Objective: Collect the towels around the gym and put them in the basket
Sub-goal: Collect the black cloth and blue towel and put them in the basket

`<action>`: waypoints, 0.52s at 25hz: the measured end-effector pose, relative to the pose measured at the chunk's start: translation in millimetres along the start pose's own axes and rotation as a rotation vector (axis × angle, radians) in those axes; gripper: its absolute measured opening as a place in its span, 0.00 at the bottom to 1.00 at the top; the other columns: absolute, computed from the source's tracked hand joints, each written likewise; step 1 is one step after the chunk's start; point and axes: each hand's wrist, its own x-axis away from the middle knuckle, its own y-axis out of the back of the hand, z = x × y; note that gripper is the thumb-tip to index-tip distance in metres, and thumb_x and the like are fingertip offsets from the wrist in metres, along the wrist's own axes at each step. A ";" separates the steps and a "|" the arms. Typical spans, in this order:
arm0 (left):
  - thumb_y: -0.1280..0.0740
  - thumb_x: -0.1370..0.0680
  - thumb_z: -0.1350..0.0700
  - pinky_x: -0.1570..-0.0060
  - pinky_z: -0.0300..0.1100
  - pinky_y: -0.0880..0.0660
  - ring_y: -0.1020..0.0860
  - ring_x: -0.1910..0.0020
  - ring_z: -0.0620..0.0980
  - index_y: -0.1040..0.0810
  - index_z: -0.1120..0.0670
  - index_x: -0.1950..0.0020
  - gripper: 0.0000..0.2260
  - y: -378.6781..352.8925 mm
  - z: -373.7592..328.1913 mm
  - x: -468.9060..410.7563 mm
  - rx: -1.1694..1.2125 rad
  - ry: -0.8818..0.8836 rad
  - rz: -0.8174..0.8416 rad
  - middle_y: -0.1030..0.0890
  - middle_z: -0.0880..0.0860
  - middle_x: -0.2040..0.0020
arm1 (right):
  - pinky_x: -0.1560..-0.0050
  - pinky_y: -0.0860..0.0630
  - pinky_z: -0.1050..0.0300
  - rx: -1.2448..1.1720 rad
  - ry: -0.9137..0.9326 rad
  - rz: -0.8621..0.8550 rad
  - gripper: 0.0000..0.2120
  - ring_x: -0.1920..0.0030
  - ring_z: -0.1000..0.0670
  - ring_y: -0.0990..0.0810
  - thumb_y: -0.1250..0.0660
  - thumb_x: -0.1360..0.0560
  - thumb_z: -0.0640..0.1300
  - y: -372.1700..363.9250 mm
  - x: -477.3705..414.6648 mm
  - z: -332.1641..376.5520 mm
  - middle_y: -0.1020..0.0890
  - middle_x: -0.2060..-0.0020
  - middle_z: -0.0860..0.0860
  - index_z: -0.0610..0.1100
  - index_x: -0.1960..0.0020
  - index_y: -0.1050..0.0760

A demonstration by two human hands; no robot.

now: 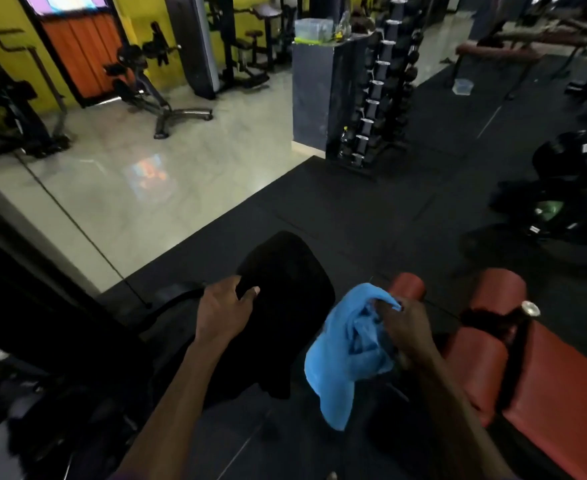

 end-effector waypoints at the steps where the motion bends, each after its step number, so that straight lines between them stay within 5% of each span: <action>1: 0.31 0.22 0.48 0.52 0.51 0.22 0.19 0.55 0.58 0.20 0.60 0.52 0.14 -4.3 -4.8 -24.9 0.003 0.002 -0.002 0.17 0.57 0.57 | 0.70 0.22 0.61 -0.180 -0.148 0.024 0.10 0.67 0.47 0.14 0.32 0.21 0.43 -2.1 -20.8 6.9 0.15 0.68 0.48 0.45 0.61 0.17; 5: 0.31 0.23 0.49 0.53 0.49 0.23 0.19 0.55 0.59 0.21 0.59 0.54 0.12 -25.4 -17.9 -112.9 0.014 0.024 0.016 0.18 0.57 0.57 | 0.67 0.18 0.54 -0.496 -0.370 0.018 0.07 0.63 0.47 0.13 0.33 0.20 0.46 -11.2 -98.3 25.6 0.13 0.59 0.44 0.43 0.48 0.19; 7: 0.31 0.23 0.51 0.49 0.48 0.23 0.19 0.49 0.58 0.21 0.56 0.46 0.10 -39.1 -21.3 -165.5 0.048 0.010 0.050 0.17 0.56 0.51 | 0.61 0.15 0.50 -0.586 -0.315 -0.020 0.08 0.58 0.46 0.13 0.33 0.20 0.43 -21.9 -142.2 33.7 0.13 0.53 0.44 0.46 0.42 0.21; 10: 0.32 0.23 0.59 0.41 0.39 0.30 0.24 0.41 0.45 0.29 0.47 0.30 0.22 -58.2 -31.4 -246.6 0.192 -0.178 0.147 0.23 0.44 0.38 | 0.50 0.16 0.45 -0.660 -0.184 -0.002 0.15 0.51 0.46 0.13 0.36 0.21 0.40 -40.8 -207.8 52.9 0.14 0.47 0.47 0.54 0.38 0.21; 13: 0.35 0.22 0.63 0.44 0.34 0.33 0.22 0.42 0.48 0.20 0.45 0.39 0.17 -81.4 -47.5 -324.7 0.101 -0.333 0.266 0.20 0.49 0.44 | 0.59 0.17 0.54 -0.612 -0.146 -0.022 0.14 0.56 0.50 0.13 0.37 0.21 0.38 -56.1 -269.4 72.0 0.16 0.45 0.42 0.47 0.39 0.20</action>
